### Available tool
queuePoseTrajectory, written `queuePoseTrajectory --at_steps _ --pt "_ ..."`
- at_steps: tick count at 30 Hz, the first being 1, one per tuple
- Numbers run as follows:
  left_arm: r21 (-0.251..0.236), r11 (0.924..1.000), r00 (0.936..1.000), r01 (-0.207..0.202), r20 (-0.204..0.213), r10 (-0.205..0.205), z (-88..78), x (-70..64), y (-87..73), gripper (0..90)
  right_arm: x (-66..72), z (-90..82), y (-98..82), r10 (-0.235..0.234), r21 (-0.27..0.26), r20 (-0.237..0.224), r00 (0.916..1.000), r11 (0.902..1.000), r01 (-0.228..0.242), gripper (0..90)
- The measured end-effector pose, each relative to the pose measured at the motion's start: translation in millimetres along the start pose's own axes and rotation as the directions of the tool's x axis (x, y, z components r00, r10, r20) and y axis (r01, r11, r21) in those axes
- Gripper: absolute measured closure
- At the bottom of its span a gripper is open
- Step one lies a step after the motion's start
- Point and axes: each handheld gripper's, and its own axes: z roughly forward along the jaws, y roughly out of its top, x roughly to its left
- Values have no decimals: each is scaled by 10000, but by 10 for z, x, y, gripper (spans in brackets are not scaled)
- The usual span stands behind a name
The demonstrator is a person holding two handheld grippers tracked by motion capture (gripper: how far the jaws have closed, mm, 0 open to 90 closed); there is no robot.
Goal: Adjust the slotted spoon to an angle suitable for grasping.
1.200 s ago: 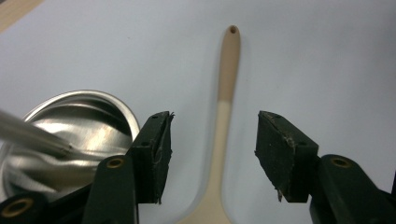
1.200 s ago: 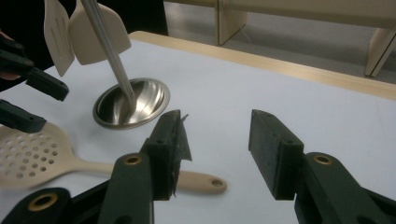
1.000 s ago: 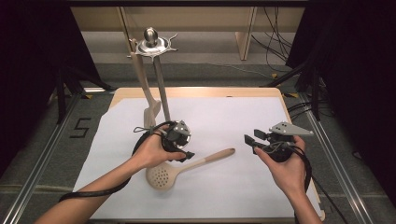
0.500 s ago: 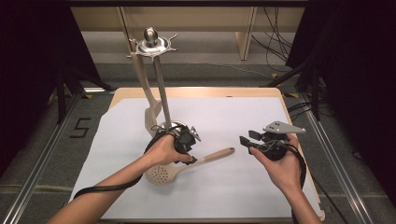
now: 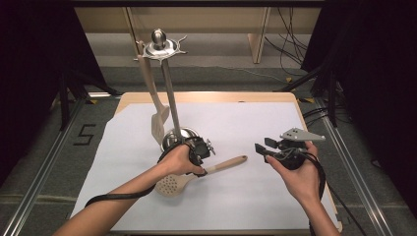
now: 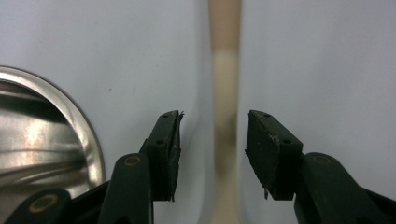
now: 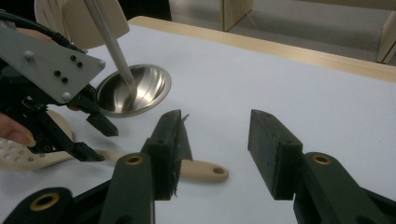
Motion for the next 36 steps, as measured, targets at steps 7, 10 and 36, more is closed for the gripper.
queuePoseTrajectory --at_steps 7,10,36 --pt "510 9987 9999 -92 129 86 68 -40 -43 568 8 -3 0 -142 77 92 9999 9999 142 557" --pt "730 9973 9998 -59 181 45 103 -49 -62 590 14 1 -5 -84 124 138 9999 9999 82 558" --pt "-2444 9576 9851 1524 -411 -1673 -243 -142 -285 781 36 -10 48 134 -325 37 9999 9994 -133 561"
